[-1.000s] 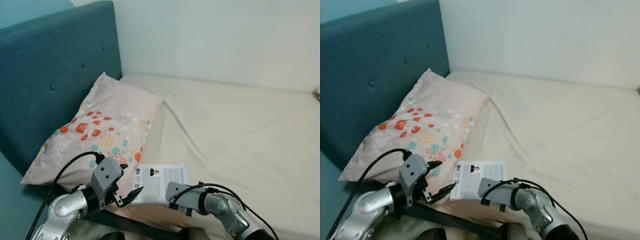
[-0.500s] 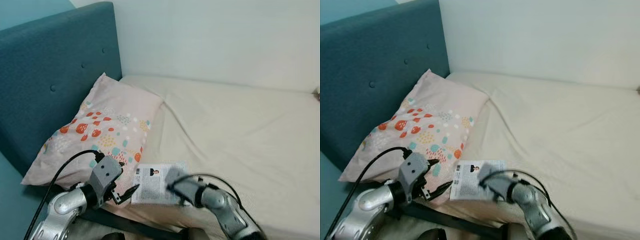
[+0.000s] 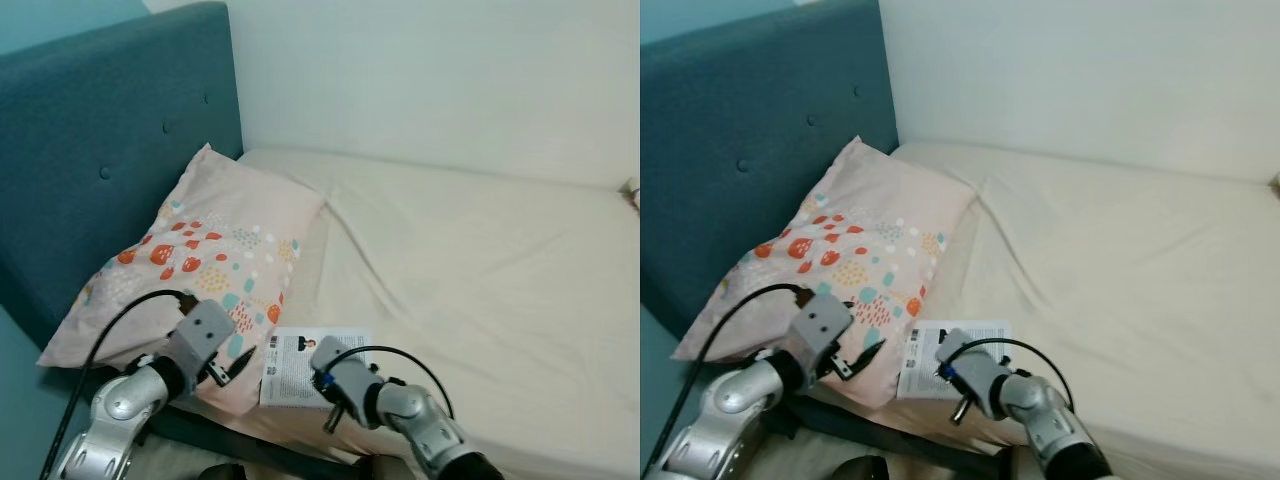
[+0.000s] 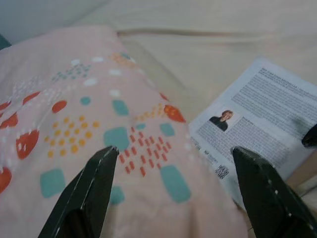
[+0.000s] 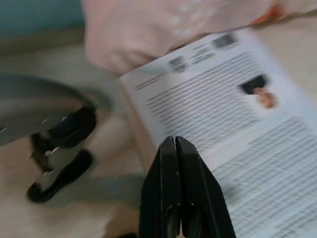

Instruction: Clean up the room

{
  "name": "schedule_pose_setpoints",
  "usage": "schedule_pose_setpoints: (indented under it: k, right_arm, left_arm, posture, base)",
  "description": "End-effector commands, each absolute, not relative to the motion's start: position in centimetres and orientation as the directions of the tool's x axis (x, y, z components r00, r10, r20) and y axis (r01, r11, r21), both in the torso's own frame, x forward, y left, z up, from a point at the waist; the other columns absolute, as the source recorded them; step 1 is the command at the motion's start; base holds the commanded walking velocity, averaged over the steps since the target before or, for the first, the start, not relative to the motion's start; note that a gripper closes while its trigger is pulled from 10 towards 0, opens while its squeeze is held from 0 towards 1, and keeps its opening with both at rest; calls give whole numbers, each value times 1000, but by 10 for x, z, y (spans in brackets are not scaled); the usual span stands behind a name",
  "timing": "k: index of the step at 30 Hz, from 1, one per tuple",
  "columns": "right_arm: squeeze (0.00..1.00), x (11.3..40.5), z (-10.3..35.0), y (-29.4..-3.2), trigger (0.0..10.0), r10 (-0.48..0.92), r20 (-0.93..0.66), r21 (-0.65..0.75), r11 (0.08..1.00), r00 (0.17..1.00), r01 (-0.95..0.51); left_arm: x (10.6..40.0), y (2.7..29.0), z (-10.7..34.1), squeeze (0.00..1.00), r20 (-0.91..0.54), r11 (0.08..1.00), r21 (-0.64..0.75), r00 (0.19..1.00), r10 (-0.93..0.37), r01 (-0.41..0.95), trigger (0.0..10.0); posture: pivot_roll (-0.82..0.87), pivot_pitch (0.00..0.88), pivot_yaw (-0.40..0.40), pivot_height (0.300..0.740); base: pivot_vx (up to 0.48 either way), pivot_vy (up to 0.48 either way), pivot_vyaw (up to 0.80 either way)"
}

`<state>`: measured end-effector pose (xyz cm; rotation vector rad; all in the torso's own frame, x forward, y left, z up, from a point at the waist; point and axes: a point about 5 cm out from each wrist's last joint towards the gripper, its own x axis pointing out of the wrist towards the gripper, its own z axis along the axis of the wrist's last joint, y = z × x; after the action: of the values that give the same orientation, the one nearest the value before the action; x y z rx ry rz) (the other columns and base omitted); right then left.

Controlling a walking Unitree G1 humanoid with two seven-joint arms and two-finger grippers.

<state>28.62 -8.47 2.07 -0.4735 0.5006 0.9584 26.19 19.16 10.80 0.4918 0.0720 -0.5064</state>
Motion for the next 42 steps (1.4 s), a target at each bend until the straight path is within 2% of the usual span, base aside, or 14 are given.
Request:
schedule_pose_setpoints:
  k: [1,9,12,16,19,24,34,38,42]
  right_arm:
    - [0,287,17,-81,0,659,-612,-123,466,437,-876]
    - [0,289,15,-74,0,659,-640,-108,433,396,-895]
    - [0,294,18,-65,0,684,-621,-56,447,382,-893]
    - [0,294,20,-59,0,715,-606,-8,433,349,-901]
    - [0,292,17,-59,0,701,-632,-21,410,330,-912]
    - [0,296,14,-64,0,639,-667,-98,434,383,-895]
    - [0,292,5,-67,0,582,-703,-150,440,408,-885]
    - [0,302,12,-68,0,541,-647,-256,509,537,-822]
    - [0,307,16,-69,0,516,-613,-297,552,598,-780]
  left_arm:
    - [255,207,108,0,-207,781,454,903,-377,430,10000]
    - [245,214,115,0,-194,796,452,916,-351,402,10000]
    - [237,217,122,0,-176,798,458,920,-351,392,10000]
    - [233,218,124,0,-172,798,461,921,-348,388,10000]
    - [230,219,125,0,-179,793,466,920,-350,392,10000]
    - [227,219,128,0,-185,789,474,920,-345,391,10000]
    - [224,222,136,0,-187,775,500,922,-340,387,10000]
    - [221,226,142,0,-165,778,517,933,-319,357,10000]
    - [220,227,144,0,-160,780,521,937,-309,346,10000]
  posture:
    - [91,120,-121,611]
    - [134,177,-141,611]
    - [170,209,-149,611]
    - [180,215,-151,611]
    - [199,223,-154,611]
    - [216,225,-154,611]
    - [268,242,-161,611]
    - [283,243,-168,611]
    - [293,245,-174,611]
  base:
    - [0,0,0]
    - [0,0,0]
    - [0,0,0]
    - [0,0,0]
    - [0,0,0]
    - [0,0,0]
    - [0,0,0]
    - [0,0,0]
    - [0,0,0]
